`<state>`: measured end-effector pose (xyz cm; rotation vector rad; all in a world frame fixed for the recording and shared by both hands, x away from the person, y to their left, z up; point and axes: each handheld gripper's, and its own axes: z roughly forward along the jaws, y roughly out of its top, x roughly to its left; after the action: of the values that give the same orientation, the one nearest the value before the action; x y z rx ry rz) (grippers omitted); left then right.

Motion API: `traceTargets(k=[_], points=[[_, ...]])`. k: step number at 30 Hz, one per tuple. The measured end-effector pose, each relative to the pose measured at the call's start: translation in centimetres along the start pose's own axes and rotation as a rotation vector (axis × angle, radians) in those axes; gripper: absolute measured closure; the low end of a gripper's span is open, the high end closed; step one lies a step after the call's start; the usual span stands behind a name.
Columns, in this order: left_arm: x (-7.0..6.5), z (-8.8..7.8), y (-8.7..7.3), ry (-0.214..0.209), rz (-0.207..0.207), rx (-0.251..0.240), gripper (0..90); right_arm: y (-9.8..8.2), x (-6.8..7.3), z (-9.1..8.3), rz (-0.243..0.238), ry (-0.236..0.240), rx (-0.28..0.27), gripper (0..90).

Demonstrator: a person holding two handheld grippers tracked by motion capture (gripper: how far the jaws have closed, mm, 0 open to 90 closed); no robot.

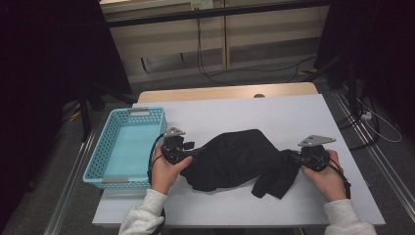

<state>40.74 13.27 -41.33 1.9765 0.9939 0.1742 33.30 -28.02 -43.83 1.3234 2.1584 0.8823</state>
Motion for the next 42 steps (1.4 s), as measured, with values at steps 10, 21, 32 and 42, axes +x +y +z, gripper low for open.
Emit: traceTargets(k=[10,21,32,42], points=[[0.3,0.3,-0.2,0.022,-0.005,0.004,33.5,2.4,1.6,1.4,0.056,0.109,-0.094,49.6],[0.8,-0.1,-0.1,0.030,-0.016,-0.015,32.8,2.7,0.7,6.1,0.149,0.072,-0.037,52.6],[1.0,-0.4,-0.2,0.033,-0.025,-0.018,32.8,2.7,0.2,3.2,0.125,0.095,-0.061,85.5],[0.5,0.1,-0.1,0.022,-0.017,-0.008,32.8,1.3,-0.6,1.2,0.161,0.107,-0.134,85.1]])
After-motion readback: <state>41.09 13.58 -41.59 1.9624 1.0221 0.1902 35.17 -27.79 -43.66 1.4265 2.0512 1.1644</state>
